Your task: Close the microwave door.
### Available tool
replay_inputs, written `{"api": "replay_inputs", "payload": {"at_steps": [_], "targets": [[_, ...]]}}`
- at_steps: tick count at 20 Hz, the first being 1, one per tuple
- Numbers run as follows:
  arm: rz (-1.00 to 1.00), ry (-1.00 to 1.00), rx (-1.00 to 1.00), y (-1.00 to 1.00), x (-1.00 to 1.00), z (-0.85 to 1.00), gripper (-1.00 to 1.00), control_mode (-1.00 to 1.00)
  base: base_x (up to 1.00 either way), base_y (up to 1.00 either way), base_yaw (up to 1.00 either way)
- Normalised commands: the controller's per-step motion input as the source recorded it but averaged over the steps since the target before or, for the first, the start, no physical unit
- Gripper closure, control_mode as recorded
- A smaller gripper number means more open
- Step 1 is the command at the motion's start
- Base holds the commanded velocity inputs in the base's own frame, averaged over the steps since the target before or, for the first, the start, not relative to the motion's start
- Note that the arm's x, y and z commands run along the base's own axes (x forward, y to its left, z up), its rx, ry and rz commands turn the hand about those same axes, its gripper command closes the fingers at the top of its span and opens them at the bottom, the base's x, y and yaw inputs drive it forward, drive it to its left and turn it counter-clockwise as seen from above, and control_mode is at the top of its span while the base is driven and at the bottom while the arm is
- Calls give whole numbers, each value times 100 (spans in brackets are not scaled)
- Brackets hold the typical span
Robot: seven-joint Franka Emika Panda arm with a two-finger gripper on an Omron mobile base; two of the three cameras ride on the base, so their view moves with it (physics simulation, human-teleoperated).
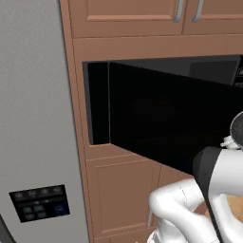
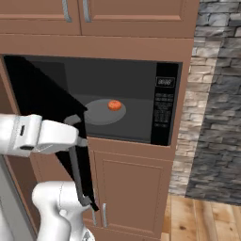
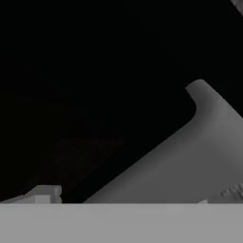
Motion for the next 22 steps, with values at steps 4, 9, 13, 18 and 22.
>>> {"api": "replay_inputs", "payload": {"at_steps": [4, 9, 13, 18, 22], "targets": [[23, -3, 10, -57, 100, -6, -100, -100, 0, 0, 0], [22, -2, 13, -50, 100, -11, -100, -100, 0, 0, 0], [24, -4, 15, -39, 100, 0, -100, -100, 0, 0, 0], [21, -6, 16, -23, 100, 0, -100, -100, 0, 0, 0], [19, -7, 16, -13, 100, 0, -100, -100, 0, 0, 0]]}}
